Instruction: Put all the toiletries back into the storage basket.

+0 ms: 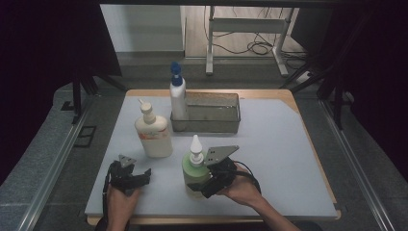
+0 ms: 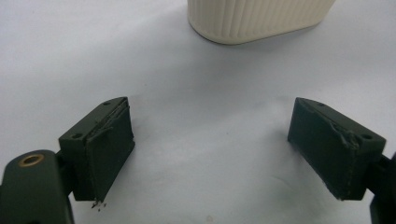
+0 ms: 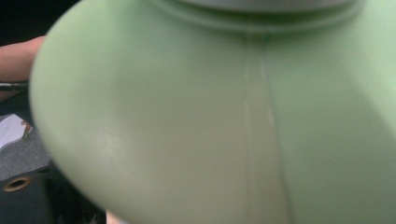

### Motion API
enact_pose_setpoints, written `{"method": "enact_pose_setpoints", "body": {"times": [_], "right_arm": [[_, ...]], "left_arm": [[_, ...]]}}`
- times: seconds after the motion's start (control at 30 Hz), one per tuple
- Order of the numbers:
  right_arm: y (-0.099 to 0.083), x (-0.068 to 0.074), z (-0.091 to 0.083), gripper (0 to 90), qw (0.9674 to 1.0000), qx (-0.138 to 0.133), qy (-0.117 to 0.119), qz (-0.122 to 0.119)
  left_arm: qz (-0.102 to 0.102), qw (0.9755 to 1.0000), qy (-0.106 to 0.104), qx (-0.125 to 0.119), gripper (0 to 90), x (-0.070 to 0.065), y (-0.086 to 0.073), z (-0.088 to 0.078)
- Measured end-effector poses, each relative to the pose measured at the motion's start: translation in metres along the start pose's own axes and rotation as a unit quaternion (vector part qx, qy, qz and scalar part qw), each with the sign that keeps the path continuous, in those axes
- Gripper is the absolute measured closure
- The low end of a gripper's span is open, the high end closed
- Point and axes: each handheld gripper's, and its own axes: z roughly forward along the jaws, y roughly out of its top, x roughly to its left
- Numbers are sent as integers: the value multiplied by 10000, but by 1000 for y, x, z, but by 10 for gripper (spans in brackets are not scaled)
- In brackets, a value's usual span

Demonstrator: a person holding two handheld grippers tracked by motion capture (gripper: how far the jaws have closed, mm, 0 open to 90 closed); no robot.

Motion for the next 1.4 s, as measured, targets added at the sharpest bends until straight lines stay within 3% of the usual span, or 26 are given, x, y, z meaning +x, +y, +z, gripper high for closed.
{"method": "enact_pose_setpoints", "body": {"times": [0.27, 0.63, 1.03, 1.4], "right_arm": [[0, 2, -1, 113, 9999, -40, -82, -68], [3, 3, -2, 117, 9996, 56, -268, 32], [13, -10, -13, 118, 9985, -24, -519, 153], [20, -26, -13, 118, 9974, -17, -660, 302]], "left_arm": [[2, 10000, 1, 1, 137, 0, 0, 0], [-11, 10000, 0, -9, 137, 0, 0, 0], [7, 10000, -1, -7, 137, 0, 0, 0], [8, 10000, -2, -4, 137, 0, 0, 0]]}}
